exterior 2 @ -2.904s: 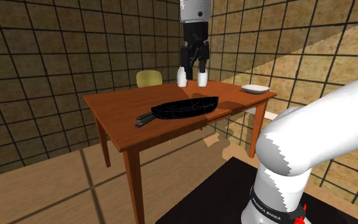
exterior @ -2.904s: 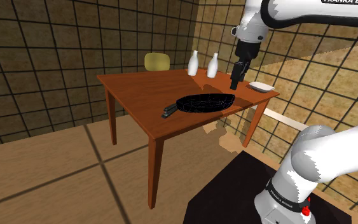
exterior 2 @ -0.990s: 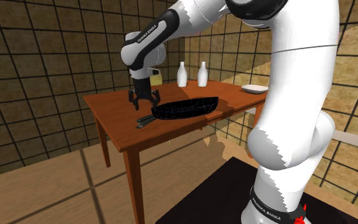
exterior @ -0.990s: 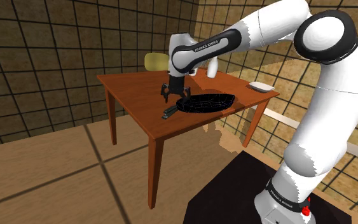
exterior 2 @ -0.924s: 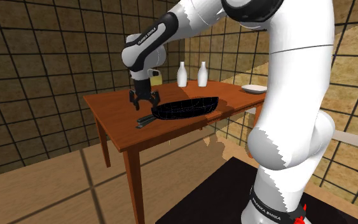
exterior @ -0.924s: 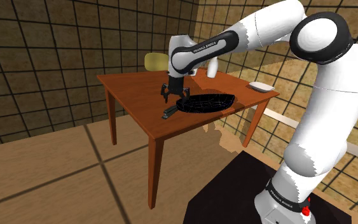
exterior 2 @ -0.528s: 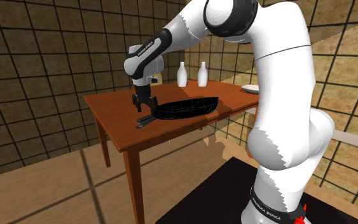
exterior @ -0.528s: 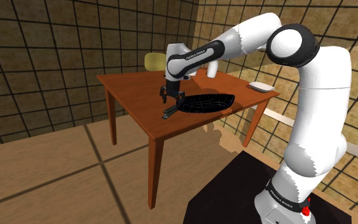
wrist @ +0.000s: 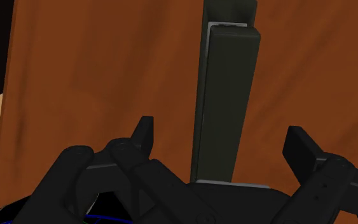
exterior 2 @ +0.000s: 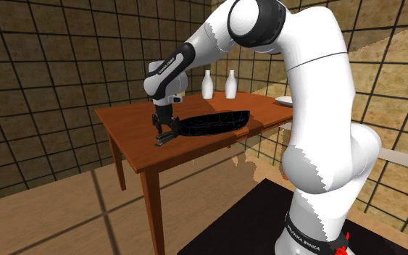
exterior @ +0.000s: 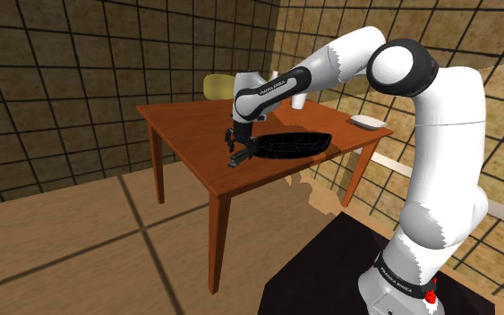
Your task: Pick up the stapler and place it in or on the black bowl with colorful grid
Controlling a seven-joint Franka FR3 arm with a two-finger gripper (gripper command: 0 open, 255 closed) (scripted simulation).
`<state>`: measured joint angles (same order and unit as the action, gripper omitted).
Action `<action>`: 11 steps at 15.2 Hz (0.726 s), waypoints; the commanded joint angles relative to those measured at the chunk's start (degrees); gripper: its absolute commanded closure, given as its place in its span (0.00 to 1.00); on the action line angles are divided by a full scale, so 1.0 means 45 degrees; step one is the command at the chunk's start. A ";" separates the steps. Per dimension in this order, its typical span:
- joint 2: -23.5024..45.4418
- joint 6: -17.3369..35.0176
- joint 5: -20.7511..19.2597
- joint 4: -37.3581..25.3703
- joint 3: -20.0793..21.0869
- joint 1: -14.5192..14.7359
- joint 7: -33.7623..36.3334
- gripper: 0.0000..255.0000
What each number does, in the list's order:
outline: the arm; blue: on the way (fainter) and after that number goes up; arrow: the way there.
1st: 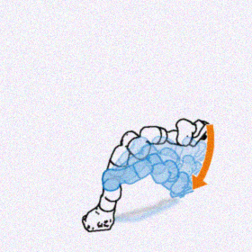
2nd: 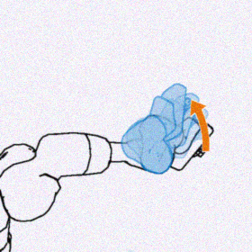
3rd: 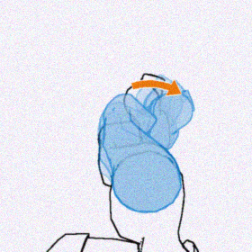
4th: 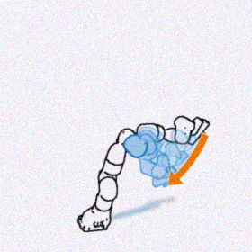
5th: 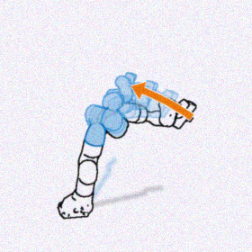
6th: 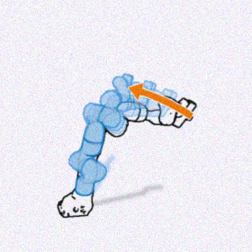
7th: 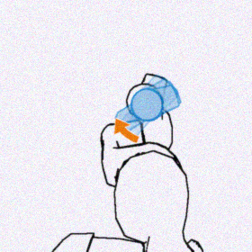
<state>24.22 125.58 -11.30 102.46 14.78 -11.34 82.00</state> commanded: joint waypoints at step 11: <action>0.0026 0.0040 -0.0015 0.0032 -0.0018 -0.0018 0.0001 1.00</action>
<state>24.19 125.76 -11.38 102.45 14.75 -11.38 82.02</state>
